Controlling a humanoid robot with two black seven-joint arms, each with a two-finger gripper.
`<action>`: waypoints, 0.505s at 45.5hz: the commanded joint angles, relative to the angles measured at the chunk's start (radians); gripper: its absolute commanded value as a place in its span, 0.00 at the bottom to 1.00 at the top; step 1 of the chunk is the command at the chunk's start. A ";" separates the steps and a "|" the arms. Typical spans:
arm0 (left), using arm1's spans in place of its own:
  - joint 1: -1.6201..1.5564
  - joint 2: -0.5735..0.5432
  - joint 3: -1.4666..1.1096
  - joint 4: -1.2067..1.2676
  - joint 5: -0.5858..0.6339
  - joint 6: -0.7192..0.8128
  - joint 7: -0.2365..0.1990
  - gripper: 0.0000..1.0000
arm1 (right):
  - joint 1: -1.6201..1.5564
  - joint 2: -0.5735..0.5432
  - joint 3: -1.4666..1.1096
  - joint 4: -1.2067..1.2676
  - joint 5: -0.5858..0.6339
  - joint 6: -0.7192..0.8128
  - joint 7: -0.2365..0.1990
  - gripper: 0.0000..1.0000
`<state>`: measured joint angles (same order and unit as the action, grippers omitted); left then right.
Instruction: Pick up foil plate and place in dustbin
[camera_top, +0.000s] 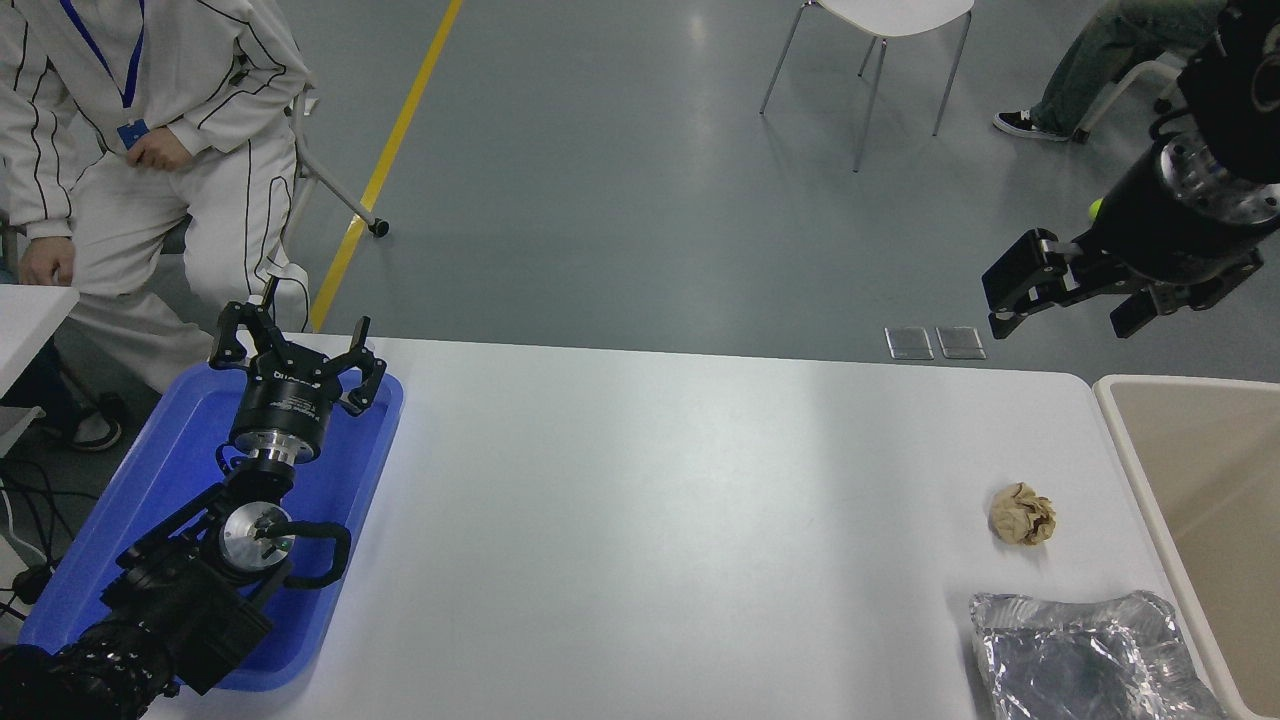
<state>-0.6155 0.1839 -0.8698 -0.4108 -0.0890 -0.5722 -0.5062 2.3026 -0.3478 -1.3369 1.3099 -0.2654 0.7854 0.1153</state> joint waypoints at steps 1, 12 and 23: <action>0.000 0.000 0.000 0.000 0.000 0.000 0.000 1.00 | -0.002 -0.002 0.018 0.000 0.000 0.000 0.000 1.00; -0.001 0.000 0.000 0.000 0.000 0.000 0.002 1.00 | 0.000 -0.004 0.021 0.000 0.000 0.000 0.000 1.00; 0.000 0.000 0.000 -0.002 0.000 0.000 0.002 1.00 | 0.006 -0.005 0.019 -0.001 0.000 0.000 0.000 1.00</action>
<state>-0.6165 0.1839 -0.8698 -0.4112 -0.0890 -0.5722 -0.5046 2.3017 -0.3515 -1.3198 1.3099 -0.2654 0.7854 0.1153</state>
